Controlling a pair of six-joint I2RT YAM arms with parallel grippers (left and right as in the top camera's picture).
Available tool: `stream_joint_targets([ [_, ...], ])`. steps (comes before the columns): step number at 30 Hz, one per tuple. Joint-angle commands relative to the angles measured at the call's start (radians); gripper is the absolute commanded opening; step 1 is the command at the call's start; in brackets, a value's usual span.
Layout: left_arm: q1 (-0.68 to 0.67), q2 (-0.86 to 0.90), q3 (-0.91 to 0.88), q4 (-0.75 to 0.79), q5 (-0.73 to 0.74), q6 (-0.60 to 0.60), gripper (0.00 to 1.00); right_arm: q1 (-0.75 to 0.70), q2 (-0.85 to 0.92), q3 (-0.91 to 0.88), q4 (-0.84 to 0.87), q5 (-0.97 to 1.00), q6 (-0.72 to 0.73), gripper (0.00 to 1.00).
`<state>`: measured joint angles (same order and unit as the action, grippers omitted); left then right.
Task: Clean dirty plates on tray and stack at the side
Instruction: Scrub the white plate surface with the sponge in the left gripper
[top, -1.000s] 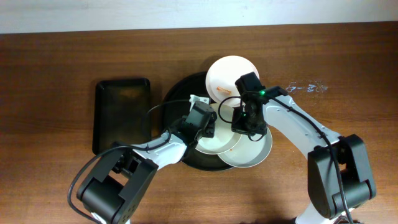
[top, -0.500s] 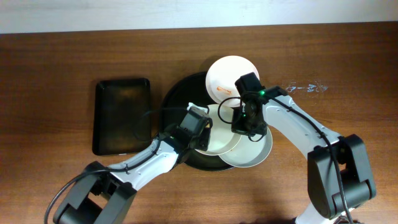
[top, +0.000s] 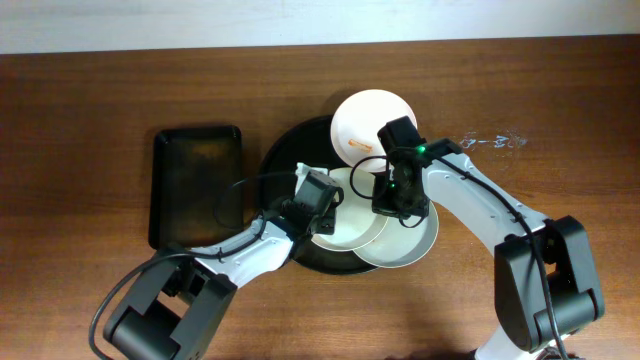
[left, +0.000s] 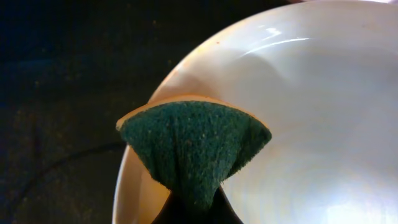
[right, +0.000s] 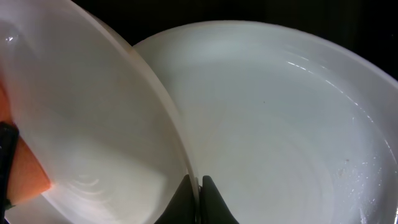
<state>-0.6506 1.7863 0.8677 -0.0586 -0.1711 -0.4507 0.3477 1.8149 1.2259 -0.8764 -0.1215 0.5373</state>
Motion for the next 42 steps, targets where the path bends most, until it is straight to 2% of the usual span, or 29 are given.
stream_joint_targets([
  [1, -0.006, 0.048, -0.035, 0.006, -0.012, -0.009, 0.00, 0.004, 0.005, -0.001, -0.001, 0.028, -0.006, 0.04],
  [9, -0.006, 0.049, -0.083, 0.179, -0.014, -0.008, 0.00, 0.004, 0.005, -0.001, -0.002, 0.028, -0.006, 0.04],
  [14, -0.006, 0.050, -0.083, 0.201, -0.081, -0.008, 0.00, 0.004, 0.005, -0.001, -0.002, 0.028, -0.006, 0.04],
  [23, -0.006, 0.104, -0.084, 0.290, -0.081, -0.004, 0.00, 0.004, 0.005, -0.001, -0.006, 0.028, -0.006, 0.04],
  [28, -0.006, 0.106, -0.084, 0.409, -0.081, 0.079, 0.00, 0.004, 0.005, -0.001, -0.005, 0.028, -0.006, 0.04],
  [38, 0.007, 0.106, -0.083, 0.537, -0.140, 0.090, 0.00, 0.005, 0.005, -0.001, -0.006, 0.027, -0.009, 0.04],
  [42, 0.037, 0.106, -0.083, 0.617, -0.140, 0.152, 0.00, 0.005, 0.005, -0.001, -0.006, 0.027, -0.009, 0.04],
])
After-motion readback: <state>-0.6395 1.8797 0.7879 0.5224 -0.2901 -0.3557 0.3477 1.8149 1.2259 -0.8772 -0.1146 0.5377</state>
